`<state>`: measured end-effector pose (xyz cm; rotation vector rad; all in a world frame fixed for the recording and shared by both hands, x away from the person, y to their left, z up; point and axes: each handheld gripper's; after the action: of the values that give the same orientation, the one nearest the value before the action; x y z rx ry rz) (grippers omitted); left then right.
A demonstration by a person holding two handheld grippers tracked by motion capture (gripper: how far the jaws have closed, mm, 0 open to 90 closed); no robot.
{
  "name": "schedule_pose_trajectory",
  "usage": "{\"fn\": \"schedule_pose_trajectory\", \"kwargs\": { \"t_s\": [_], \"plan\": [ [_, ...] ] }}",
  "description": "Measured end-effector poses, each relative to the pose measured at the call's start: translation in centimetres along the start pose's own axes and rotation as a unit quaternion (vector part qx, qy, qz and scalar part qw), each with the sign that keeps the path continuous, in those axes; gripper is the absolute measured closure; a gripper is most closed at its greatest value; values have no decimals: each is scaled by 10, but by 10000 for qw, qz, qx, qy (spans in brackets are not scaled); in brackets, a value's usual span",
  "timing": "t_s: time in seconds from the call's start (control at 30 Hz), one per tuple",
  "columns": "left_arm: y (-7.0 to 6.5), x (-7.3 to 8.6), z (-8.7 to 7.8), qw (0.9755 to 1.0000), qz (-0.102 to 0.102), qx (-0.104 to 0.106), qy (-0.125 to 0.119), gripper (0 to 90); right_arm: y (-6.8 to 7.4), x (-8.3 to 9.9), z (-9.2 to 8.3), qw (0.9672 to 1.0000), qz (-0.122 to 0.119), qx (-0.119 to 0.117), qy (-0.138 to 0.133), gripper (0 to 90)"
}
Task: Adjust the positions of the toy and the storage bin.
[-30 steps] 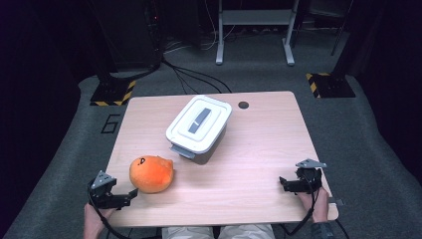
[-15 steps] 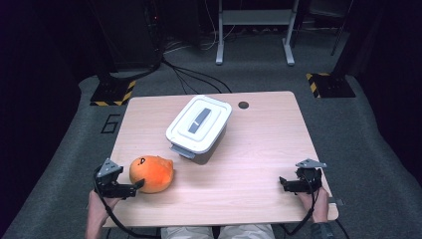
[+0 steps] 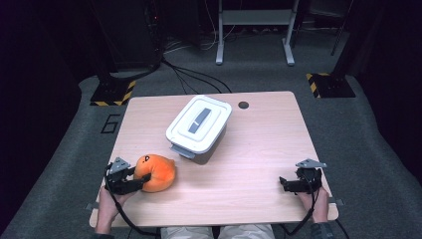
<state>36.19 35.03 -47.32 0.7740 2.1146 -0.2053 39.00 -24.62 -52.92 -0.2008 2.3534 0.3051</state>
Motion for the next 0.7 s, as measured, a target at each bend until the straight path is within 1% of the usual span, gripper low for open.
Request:
{"fn": "schedule_pose_trajectory", "kwargs": {
  "t_s": [0.07,0.1,0.17,0.23,0.3,0.47,0.57,0.7],
  "plan": [
    [-1,0,0,10000,15,-23,-62,514,0,0,0,10000,0,0,1,1],
    [-1,1,0,9998,2,-17,-186,556,0,0,0,10000,2,1,0,1],
    [-1,2,-2,9997,-25,-2,-234,570,0,0,0,10000,2,2,-1,1],
    [0,3,-4,9992,-101,62,-381,602,0,0,0,10000,3,2,0,1],
    [0,5,-6,9987,-147,75,-477,617,0,0,0,10000,3,1,1,1],
    [-2,5,-11,9981,-228,130,-553,627,0,0,0,10000,4,2,-1,1],
    [-4,5,-14,9978,-233,203,-579,627,0,0,0,10000,3,2,-1,1],
    [-9,3,-19,9975,-186,262,-637,627,0,0,0,10000,5,4,-1,1]
  ]
}}
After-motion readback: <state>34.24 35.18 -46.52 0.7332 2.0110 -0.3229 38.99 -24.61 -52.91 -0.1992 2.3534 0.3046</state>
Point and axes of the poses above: each handheld gripper's, and its own axes: z roughly forward along the jaws, x roughly out of its underside, y roughly to its left, and after that the axes turned 13 degrees about z, right-handed
